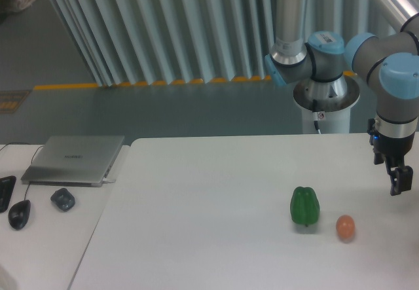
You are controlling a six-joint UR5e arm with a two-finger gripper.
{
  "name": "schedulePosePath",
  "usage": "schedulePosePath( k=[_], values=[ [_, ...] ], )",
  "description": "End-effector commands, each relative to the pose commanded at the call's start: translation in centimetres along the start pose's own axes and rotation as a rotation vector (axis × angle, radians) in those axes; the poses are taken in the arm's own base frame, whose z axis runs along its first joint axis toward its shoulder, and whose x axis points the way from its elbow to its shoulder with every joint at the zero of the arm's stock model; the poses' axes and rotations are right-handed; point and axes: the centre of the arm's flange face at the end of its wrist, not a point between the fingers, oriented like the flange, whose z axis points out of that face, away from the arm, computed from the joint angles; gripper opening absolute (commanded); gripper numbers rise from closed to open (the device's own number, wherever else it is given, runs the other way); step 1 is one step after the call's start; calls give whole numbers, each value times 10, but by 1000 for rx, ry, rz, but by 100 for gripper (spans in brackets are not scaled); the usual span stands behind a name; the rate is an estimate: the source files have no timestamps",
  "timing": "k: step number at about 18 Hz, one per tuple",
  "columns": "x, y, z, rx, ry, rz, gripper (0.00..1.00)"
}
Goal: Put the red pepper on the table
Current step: 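Raise the empty gripper up and away from the table edge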
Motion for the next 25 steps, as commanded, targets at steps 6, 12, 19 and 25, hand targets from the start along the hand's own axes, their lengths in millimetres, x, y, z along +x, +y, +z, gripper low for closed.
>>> schedulePosePath(
  k=[6,12,19,25],
  values=[
    [-2,-3,-2,-2,-61,-5,100],
    [-7,4,-2,-21,-144,-42,100],
    [-21,40,-18,-23,-184,-81,100],
    [-37,76,-20,-51,-265,-131,100]
  ],
)
